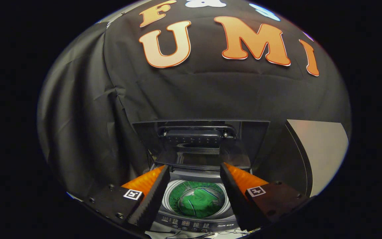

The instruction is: Put the clothes into the washing machine and then close the washing machine lid.

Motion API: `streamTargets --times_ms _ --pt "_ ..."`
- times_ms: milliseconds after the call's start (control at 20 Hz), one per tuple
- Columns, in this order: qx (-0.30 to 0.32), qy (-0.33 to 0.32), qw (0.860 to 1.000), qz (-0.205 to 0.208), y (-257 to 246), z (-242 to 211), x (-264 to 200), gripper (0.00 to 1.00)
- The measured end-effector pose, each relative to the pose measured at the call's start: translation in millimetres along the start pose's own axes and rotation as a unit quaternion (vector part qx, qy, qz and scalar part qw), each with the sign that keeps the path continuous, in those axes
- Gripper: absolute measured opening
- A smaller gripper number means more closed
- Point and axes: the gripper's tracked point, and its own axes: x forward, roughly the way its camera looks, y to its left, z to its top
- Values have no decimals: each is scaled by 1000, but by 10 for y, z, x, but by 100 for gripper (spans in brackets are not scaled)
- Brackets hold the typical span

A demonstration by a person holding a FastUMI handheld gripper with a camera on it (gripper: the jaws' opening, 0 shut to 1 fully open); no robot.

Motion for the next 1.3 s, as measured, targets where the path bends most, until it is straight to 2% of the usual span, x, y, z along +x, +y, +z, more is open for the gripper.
streamTargets --times_ms 200,700,1050,1300 --pt "-7 -6 1000 0 8 176 118 99" --pt "-13 -48 999 -1 -40 1020 634 99" --pt "-6 -32 999 -11 -178 1086 1077 98" --pt "1 -25 1000 -19 -249 1096 1177 99"
